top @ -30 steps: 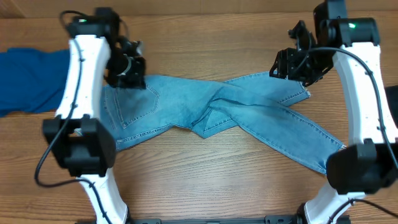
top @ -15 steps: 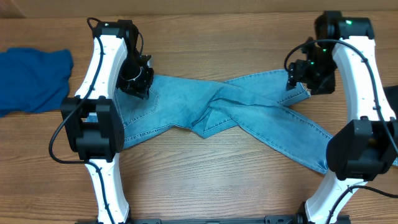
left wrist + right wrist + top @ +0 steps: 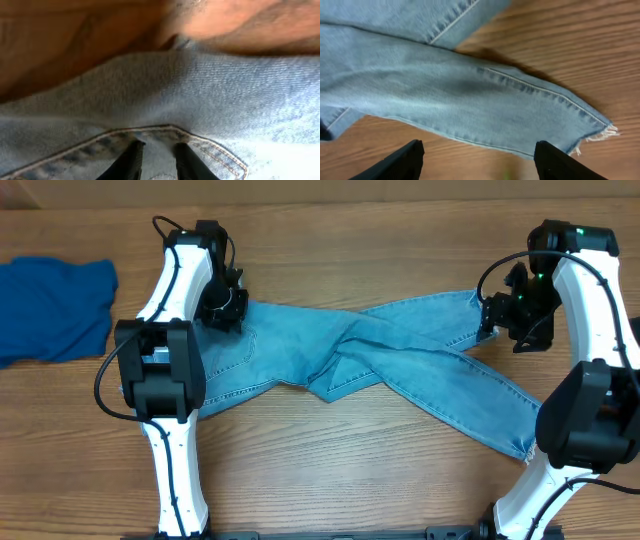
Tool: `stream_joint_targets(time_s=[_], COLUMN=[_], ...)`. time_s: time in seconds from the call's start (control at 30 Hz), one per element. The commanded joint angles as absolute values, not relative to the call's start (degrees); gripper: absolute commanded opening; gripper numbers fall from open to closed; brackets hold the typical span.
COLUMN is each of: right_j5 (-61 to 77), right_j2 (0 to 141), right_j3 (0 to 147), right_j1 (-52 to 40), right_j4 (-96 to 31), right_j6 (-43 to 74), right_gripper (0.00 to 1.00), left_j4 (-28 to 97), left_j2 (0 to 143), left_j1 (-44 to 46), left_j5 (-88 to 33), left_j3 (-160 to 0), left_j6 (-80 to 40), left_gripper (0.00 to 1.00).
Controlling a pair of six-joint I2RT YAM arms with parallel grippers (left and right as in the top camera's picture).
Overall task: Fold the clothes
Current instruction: 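Grasp the upper leg with the right gripper and pull it up-right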
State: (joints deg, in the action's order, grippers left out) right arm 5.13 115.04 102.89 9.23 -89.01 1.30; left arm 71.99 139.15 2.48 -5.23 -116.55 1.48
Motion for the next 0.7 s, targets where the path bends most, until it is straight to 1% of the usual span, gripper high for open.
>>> stream_joint_targets(time_s=[0.0,0.1,0.23,0.33,0.5,0.6,0.67], right_j5=[6.5,8.0,13.0,14.7,15.0,19.5,18.4], right_j2=[115.3,115.3,115.3,115.3,115.3,115.3,115.3], right_j3=[102.8,102.8,102.8,102.8,102.8,102.2,101.0], right_j1=[9.1,9.1,9.1,9.0,8.3,6.7,5.4], right_j4=[-87.3,-85.2,-83.7,-84.6,-85.6,-86.7,-86.9], right_j6=[1.5,1.5,1.5,1.5,1.4,-3.5,-4.3], right_gripper=[0.75,0.75,0.76,0.76,0.76,0.76,0.77], left_j4=[64.6,57.9,47.0,41.5,38.6,40.5,42.5], left_j2=[146.0,146.2,146.2,146.2,146.2,146.2,146.2], left_j1=[2.1,2.1,2.1,2.0,1.8,1.9,1.9], left_j5=[-3.8,-3.9,-4.1,-4.5,-10.2,-12.8,-13.0], left_j3=[-115.9,-116.0,-117.1,-118.8,-122.7,-125.3,-126.7], left_j6=[1.0,-1.0,-6.5,-9.3,-10.4,-10.5,-10.5], left_gripper=[0.31,0.36,0.47,0.52,0.50,0.50,0.50])
